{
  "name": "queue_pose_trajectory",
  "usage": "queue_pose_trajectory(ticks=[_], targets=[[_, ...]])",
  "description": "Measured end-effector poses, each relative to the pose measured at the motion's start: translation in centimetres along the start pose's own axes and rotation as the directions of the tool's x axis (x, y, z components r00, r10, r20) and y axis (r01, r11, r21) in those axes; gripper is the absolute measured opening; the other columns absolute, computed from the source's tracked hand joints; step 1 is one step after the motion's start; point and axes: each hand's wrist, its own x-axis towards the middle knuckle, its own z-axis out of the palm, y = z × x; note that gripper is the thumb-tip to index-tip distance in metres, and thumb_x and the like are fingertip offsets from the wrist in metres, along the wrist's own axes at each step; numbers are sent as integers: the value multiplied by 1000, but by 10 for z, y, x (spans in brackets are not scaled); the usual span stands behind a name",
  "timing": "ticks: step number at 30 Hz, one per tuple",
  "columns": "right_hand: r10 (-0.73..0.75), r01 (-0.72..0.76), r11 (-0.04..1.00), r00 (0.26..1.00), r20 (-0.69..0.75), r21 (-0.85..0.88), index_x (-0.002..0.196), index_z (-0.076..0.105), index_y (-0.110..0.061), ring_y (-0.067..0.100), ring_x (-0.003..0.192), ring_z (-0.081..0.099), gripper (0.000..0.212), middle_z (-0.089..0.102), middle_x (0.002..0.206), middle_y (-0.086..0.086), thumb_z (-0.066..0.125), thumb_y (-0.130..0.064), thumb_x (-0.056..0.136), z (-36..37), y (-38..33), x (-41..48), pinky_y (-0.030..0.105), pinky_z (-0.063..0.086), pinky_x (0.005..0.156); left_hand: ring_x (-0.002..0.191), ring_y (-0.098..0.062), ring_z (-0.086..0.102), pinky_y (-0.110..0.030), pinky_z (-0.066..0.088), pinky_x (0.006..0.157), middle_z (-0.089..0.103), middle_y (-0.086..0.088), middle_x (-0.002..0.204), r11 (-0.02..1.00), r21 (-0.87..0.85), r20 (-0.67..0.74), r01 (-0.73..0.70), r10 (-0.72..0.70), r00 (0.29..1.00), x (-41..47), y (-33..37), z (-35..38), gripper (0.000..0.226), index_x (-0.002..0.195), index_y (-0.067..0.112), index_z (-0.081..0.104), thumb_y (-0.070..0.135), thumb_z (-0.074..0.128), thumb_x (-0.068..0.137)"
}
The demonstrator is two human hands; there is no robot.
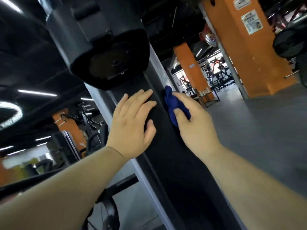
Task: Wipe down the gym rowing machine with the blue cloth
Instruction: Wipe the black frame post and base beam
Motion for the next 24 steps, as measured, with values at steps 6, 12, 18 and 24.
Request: queue_pose_trajectory(ticks=[6, 12, 18, 24], targets=[[-49, 49, 997, 999, 0, 60, 135, 50, -42, -19, 133, 29, 48, 41, 144, -27, 52, -10, 100, -2, 17, -20, 1, 21, 107, 141, -22, 37, -42, 15, 121, 49, -5, 145, 998, 15, -102, 59, -57, 993, -4, 12, 12, 48, 124, 9, 59, 26, 51, 80], [-147, 141, 985, 987, 60, 102, 140, 50, -37, -17, 130, 29, 47, 37, 138, -29, 49, -10, 101, 10, -4, 40, 0, 18, 105, 142, -24, 34, -43, 15, 121, 45, -8, 147, 999, 36, -108, 10, -6, 994, -5, 10, 15, 47, 127, 12, 52, 19, 47, 81], [-117, 114, 986, 993, 17, 119, 128, 58, -40, -12, 125, 42, 46, 49, 130, -30, 53, -6, 97, 2, 10, 17, 3, 28, 104, 143, -24, 33, -43, 14, 121, 44, -8, 148, 998, 54, -107, 23, -17, 994, -7, 11, 15, 47, 127, 13, 50, 19, 46, 81], [-179, 177, 984, 983, 48, 33, 138, 56, -26, -3, 125, 43, 45, 52, 140, -11, 47, -5, 99, 17, -26, 82, -7, 18, 96, 145, -24, 30, -45, 13, 121, 42, -7, 149, 999, 35, -112, 30, -26, 993, -6, 13, 16, 47, 126, 14, 49, 19, 45, 79]])
